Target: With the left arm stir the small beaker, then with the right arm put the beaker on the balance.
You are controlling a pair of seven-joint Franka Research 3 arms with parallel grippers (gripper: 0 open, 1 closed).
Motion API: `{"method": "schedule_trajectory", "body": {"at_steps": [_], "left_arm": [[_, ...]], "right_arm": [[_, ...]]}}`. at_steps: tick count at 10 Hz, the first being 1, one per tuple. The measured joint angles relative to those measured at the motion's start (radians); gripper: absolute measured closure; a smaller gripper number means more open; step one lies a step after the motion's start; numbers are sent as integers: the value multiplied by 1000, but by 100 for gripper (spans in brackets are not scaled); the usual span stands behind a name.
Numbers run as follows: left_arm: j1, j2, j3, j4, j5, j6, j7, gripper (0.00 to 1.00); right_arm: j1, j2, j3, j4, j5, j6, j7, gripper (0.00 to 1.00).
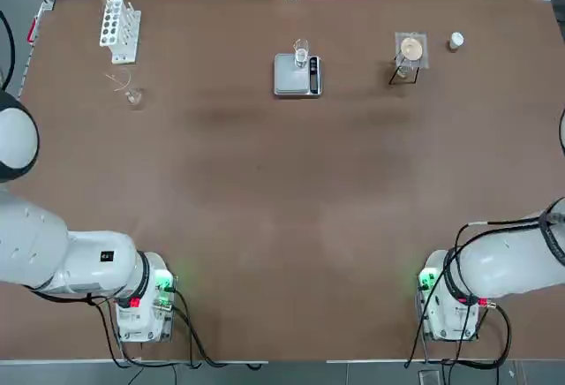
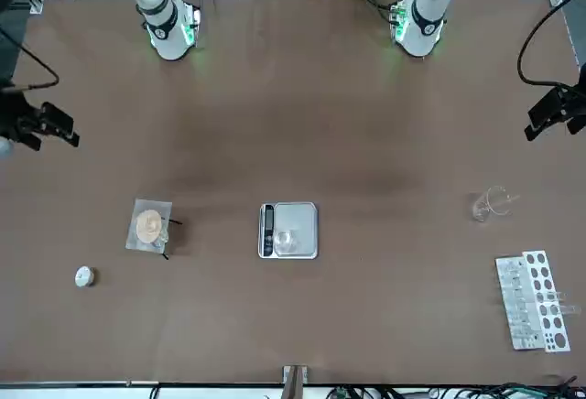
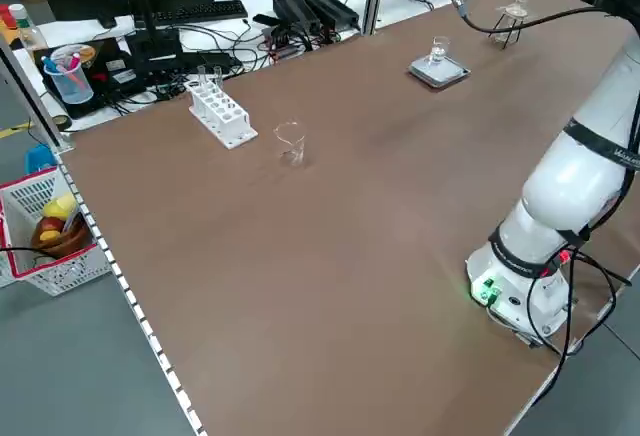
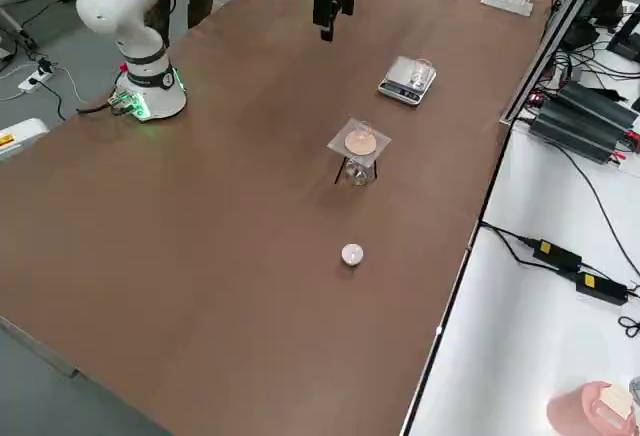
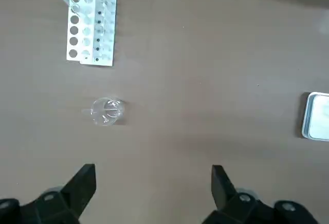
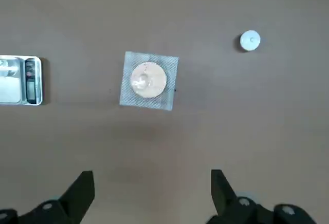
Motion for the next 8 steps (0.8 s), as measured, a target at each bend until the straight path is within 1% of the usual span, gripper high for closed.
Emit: {"method": "schedule_trajectory", "body": {"at_steps": [1, 2, 3, 6, 8], "left_arm": [[0, 0, 0, 0, 0, 0, 0, 1], [0, 0, 0, 0, 0, 0, 0, 0], [0, 0, 0, 0, 0, 0, 0, 0], [0, 0, 0, 0, 0, 0, 0, 0], [1, 0, 0, 0, 0, 0, 0, 0]], "right_arm": [[-39, -7, 45, 0, -22, -15, 5, 0], [-55, -9, 73, 0, -75, -20, 14, 0], [-57, -11, 85, 0, -116, -19, 20, 0], [-58, -20, 91, -3, -137, 16, 26, 0], [-58, -20, 94, -21, -137, 55, 27, 0]]}}
